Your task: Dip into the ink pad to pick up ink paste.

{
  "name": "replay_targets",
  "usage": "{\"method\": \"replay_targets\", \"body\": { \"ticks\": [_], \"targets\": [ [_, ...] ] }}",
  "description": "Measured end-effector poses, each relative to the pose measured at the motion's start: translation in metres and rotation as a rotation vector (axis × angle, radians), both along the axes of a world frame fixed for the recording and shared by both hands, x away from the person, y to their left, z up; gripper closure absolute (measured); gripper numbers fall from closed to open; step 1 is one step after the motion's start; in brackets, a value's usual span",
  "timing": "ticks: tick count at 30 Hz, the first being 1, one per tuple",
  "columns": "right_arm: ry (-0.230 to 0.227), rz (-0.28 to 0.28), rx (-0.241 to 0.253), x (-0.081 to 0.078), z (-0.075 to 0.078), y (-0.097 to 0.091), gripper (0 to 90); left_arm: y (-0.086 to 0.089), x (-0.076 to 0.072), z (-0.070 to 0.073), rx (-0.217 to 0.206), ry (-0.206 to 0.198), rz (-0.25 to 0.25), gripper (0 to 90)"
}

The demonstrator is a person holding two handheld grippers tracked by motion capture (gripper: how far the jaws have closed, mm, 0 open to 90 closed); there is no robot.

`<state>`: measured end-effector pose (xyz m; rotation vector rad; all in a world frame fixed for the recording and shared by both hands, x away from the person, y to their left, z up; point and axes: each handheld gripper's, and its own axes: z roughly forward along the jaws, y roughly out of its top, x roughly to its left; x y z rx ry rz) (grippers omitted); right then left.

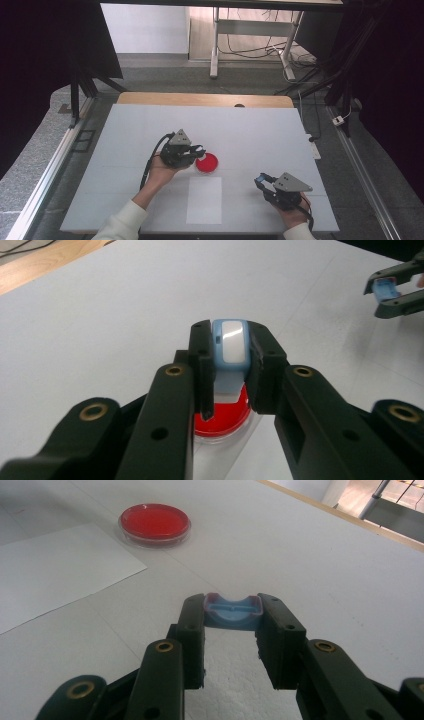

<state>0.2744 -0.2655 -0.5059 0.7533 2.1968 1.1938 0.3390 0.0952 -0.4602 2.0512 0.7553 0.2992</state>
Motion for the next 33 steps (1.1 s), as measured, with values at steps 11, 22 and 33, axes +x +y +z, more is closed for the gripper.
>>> {"method": "replay_targets", "body": {
  "ticks": [11, 22, 33],
  "targets": [
    [-0.004, -0.002, -0.004, 0.000, 0.000, 0.000, 65.0, 0.005, -0.010, 0.005, 0.010, -0.009, -0.034, 75.5],
    [-0.003, -0.002, 0.000, 0.000, 0.000, 0.000, 65.0, 0.007, -0.017, 0.006, 0.016, -0.005, -0.056, 75.5],
    [-0.003, -0.001, 0.001, 0.000, 0.000, 0.000, 65.0, 0.005, -0.024, 0.007, 0.023, -0.004, -0.085, 75.5]
  ]
}}
